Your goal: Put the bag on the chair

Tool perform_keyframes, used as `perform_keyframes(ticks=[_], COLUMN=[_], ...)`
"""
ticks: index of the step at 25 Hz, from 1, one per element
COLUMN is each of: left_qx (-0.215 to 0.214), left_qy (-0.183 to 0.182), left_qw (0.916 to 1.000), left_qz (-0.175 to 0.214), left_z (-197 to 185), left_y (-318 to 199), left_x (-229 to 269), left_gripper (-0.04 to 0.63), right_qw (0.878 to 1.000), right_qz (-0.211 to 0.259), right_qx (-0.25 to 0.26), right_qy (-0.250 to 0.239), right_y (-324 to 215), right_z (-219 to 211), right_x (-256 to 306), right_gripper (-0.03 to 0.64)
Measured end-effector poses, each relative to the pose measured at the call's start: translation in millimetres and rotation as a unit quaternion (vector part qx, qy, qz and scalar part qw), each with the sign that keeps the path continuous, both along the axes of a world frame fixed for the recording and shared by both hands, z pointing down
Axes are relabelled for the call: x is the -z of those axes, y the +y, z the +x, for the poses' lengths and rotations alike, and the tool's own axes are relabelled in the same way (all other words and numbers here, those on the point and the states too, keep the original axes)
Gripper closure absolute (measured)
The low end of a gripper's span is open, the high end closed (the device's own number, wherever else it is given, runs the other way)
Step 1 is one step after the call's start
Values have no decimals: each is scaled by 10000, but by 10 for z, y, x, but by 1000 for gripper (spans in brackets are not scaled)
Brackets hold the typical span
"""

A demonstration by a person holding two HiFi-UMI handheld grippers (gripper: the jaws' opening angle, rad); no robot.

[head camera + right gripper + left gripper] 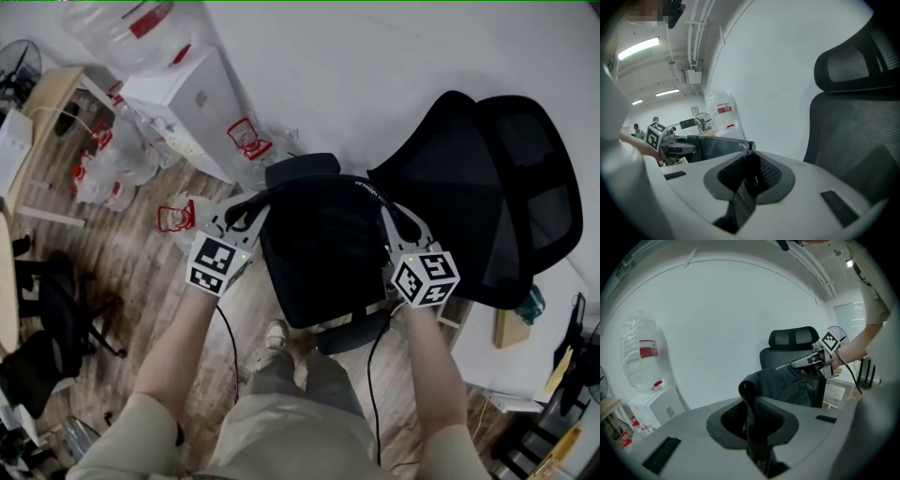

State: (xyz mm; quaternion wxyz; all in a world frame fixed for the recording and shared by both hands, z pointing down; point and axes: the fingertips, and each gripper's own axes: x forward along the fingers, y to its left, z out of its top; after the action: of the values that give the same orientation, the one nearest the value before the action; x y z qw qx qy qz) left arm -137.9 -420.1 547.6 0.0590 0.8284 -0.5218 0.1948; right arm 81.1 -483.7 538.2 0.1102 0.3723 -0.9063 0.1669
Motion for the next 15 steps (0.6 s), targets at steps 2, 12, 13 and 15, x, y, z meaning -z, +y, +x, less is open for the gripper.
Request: perform_keyframes(ticks=[2,12,13,15], left_qx=[-119,-317,-316,-320], left_qy=[-148,-154,-143,-105], left_qw=[9998,9991,9991,9987], left_qz=[-45,-228,-262,-380], left_z=[-28,-204,-201,-187], left_y=[-39,-2,13,48], left_x=[-247,-1334,-1442,-1662], left_gripper=[537,535,535,536], right_qw=[10000,9994,9994,9992], right_qz=[-63,-213,-248,-317], right_qx=[28,226,202,171], right_qy=[50,139,145,173], right_y=[-3,64,67,91], right_z=[-41,-186,-174,-150], right_x=[-242,-1236,-1346,-1566], right_gripper=[557,557,557,557])
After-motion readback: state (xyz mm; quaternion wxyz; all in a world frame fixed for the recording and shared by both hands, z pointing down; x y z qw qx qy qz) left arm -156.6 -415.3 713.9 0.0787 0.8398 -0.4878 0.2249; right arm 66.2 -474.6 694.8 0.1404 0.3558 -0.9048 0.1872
